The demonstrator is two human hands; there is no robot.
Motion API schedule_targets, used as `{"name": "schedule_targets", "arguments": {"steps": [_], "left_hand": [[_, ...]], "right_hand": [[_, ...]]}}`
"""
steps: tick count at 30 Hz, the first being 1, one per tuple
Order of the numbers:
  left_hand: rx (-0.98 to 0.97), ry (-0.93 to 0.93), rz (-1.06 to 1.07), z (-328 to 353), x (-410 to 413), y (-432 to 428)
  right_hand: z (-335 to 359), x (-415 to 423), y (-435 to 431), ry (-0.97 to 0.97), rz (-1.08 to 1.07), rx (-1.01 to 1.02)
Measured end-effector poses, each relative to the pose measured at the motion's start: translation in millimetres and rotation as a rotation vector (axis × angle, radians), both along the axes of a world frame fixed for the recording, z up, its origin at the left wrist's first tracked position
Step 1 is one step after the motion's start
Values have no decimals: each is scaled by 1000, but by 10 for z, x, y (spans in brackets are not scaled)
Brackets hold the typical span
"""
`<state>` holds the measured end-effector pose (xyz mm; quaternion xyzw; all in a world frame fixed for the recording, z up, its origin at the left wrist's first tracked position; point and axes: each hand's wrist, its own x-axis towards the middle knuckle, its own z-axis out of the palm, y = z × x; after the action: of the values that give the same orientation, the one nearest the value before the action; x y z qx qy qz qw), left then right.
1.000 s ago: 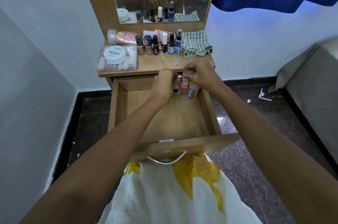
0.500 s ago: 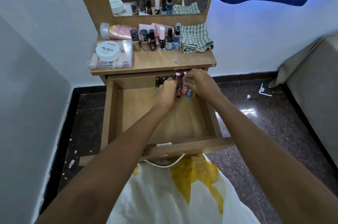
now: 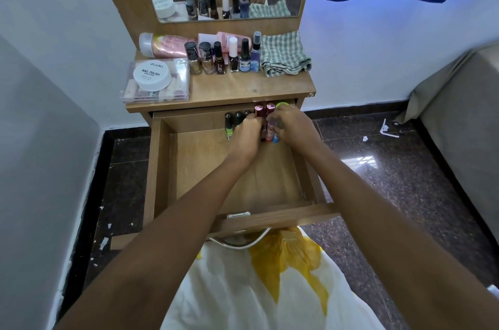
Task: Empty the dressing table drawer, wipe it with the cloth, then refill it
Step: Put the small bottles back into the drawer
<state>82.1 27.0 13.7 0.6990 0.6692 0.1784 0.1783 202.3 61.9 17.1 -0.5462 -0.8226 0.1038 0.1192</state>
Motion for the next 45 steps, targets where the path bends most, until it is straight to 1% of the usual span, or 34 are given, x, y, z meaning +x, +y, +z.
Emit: {"name": "schedule_targets", "arguments": {"steps": [11,17,28,38,45], "left_hand": [[-21,0,6,-23,22,10],[-22,4,1,-24,26,20],[-26,-71,31,-41,7,20],[33,-87,30,170,-71,-30],[115,-73,66,341,-189,2]], "right_hand": [[-51,-26,-37,23,-5,62],[-33,-21,-50,25,10,46],[-28,11,-87,74,-19,37],[148,1,-118,85,-29,65],[345,-95,-121,155,-44,92]]}}
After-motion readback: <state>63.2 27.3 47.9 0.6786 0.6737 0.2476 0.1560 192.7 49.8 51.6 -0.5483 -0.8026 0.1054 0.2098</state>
